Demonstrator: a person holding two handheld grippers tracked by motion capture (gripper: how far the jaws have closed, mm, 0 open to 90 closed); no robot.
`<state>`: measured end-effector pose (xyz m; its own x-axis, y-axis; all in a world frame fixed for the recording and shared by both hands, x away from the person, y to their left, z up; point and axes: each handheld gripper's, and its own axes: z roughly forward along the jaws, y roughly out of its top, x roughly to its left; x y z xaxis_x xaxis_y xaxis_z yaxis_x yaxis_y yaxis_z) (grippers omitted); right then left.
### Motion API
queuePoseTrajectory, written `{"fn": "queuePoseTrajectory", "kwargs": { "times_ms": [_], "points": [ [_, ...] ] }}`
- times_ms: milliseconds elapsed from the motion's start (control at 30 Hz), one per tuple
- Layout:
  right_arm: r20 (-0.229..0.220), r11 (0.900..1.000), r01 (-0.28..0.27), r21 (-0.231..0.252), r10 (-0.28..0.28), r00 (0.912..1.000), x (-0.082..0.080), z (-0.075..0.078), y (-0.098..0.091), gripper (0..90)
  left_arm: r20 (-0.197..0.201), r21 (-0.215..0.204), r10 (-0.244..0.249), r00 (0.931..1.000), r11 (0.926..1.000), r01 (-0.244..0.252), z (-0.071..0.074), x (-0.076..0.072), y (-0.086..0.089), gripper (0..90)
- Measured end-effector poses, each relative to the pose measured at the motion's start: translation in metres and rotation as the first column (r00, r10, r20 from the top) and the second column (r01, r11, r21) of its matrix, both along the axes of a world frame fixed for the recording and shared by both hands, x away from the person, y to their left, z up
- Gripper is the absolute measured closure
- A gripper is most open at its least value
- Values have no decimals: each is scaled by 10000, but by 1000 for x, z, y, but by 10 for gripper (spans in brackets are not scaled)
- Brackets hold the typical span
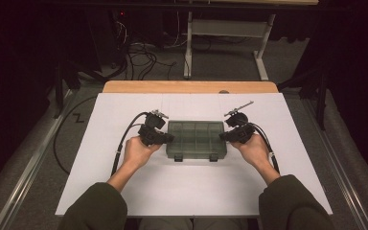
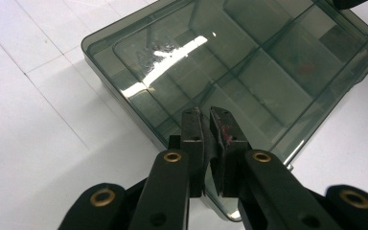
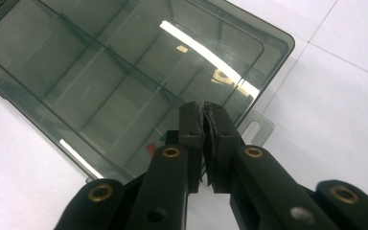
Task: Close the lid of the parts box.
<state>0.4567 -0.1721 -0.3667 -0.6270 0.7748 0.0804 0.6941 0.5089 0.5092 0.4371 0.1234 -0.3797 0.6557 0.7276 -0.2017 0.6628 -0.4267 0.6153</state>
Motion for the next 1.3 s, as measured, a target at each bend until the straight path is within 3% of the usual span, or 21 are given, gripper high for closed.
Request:
{"fn": "queuePoseTrajectory", "kwargs": {
  "times_ms": [200,633,1033,1300],
  "points": [
    [65,10000,50,-7,-50,10000,0,0,-1,876,66,10,83,9999,10000,-83,2,0,3,816],
    [281,9998,177,114,-180,9994,-1,7,-8,848,451,37,305,9985,9995,-307,7,-2,5,652],
    [534,9989,220,417,-242,9983,-4,13,-12,789,897,-302,711,9934,9972,-687,15,-6,12,505],
    [595,9976,226,652,-265,9979,-6,16,-16,728,1092,-573,963,9894,9943,-904,21,-8,19,463]
  ]
}}
